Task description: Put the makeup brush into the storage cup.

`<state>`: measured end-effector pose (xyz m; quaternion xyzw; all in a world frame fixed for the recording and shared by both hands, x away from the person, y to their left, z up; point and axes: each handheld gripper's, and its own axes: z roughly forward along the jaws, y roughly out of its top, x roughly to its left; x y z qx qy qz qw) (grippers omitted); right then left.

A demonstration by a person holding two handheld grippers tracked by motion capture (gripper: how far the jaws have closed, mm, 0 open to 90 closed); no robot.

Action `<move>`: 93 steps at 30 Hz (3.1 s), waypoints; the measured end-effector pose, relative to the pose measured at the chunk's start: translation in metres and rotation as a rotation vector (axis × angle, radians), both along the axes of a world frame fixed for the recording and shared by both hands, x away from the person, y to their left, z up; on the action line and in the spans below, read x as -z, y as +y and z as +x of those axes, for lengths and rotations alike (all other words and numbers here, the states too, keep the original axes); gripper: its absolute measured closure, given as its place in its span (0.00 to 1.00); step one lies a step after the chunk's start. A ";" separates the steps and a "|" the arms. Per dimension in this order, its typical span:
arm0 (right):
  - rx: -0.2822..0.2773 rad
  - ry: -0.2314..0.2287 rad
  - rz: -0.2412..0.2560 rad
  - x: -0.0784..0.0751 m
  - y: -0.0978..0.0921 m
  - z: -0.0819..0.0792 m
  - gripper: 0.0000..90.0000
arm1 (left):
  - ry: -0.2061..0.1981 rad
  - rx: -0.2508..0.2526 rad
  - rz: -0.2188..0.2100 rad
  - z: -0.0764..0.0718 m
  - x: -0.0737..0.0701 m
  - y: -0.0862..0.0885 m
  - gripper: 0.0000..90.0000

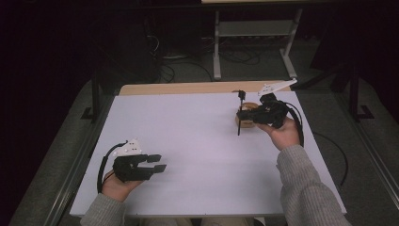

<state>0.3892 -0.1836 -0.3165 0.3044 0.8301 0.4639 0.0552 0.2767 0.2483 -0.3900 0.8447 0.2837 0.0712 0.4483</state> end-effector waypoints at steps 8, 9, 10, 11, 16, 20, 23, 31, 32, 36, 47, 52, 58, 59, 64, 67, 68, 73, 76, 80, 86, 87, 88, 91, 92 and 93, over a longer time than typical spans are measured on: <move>0.043 -0.005 -0.019 -0.010 -0.007 0.017 0.94 | -0.005 -0.004 -0.001 0.000 0.000 0.003 0.60; 0.050 -0.004 -0.021 -0.011 -0.008 0.018 0.94 | -0.006 -0.007 -0.005 0.001 0.000 0.004 0.60; 0.051 -0.008 -0.021 -0.011 -0.009 0.020 0.94 | -0.006 -0.009 -0.007 0.000 0.000 0.004 0.59; 0.058 -0.007 -0.019 -0.012 -0.010 0.021 0.94 | -0.003 -0.012 -0.011 0.000 0.000 0.004 0.59; 0.084 -0.023 -0.035 -0.016 -0.014 0.032 0.94 | -0.006 -0.011 -0.010 0.001 0.000 0.005 0.59; 0.121 -0.018 -0.038 -0.020 -0.019 0.040 0.94 | 0.002 -0.016 -0.009 0.002 0.001 0.007 0.59; 0.141 -0.019 -0.032 -0.023 -0.023 0.046 0.94 | 0.004 -0.025 -0.016 0.003 0.002 0.008 0.59; 0.192 -0.027 -0.040 -0.036 -0.031 0.060 0.94 | 0.001 -0.022 -0.009 0.002 0.002 0.009 0.58; 0.192 -0.027 -0.040 -0.036 -0.031 0.060 0.94 | 0.001 -0.022 -0.009 0.002 0.002 0.009 0.59; 0.211 -0.026 -0.052 -0.041 -0.031 0.065 0.94 | -0.002 -0.024 -0.010 0.003 0.002 0.009 0.59; 0.257 -0.032 -0.048 -0.045 -0.032 0.079 0.94 | -0.005 -0.026 -0.006 0.003 0.002 0.010 0.58; 0.280 -0.024 -0.056 -0.045 -0.035 0.084 0.94 | -0.004 -0.029 -0.009 0.004 0.002 0.010 0.56; 0.299 -0.024 -0.048 -0.044 -0.038 0.087 0.94 | -0.005 -0.032 -0.006 0.004 0.002 0.011 0.56; 0.303 -0.020 -0.053 -0.043 -0.038 0.087 0.94 | -0.004 -0.034 -0.007 0.004 0.002 0.011 0.56; 0.317 -0.019 -0.074 -0.038 -0.038 0.089 0.94 | -0.005 -0.034 -0.002 0.004 0.003 0.011 0.54; 0.315 -0.020 -0.069 -0.038 -0.038 0.090 0.94 | -0.007 -0.043 0.004 0.005 0.003 0.011 0.52; 0.314 -0.022 -0.066 -0.037 -0.038 0.090 0.94 | -0.010 -0.045 0.006 0.005 0.003 0.011 0.50; 0.319 -0.018 -0.064 -0.033 -0.038 0.091 0.94 | -0.016 -0.061 0.003 0.005 0.003 0.010 0.43; 0.324 -0.010 -0.047 -0.029 -0.039 0.091 0.94 | -0.026 -0.063 -0.004 0.004 0.003 0.010 0.40; 0.331 -0.005 -0.047 -0.025 -0.040 0.091 0.94 | -0.031 -0.062 -0.006 0.004 0.002 0.010 0.37; 0.338 0.000 -0.035 -0.020 -0.043 0.090 0.94 | -0.035 -0.057 0.005 0.004 0.003 0.009 0.36; 0.343 0.003 -0.039 -0.016 -0.043 0.090 0.94 | -0.034 -0.058 0.004 0.004 0.003 0.010 0.36; 0.343 0.003 -0.039 -0.016 -0.043 0.090 0.94 | -0.035 -0.057 0.002 0.004 0.003 0.010 0.36; 0.344 0.006 -0.035 -0.012 -0.044 0.089 0.94 | -0.031 -0.058 0.003 0.004 0.003 0.009 0.36; 0.344 0.008 -0.035 -0.011 -0.043 0.089 0.94 | -0.031 -0.058 0.003 0.004 0.003 0.009 0.35; 0.344 0.008 -0.035 -0.011 -0.043 0.089 0.94 | -0.030 -0.057 0.004 0.005 0.004 0.009 0.35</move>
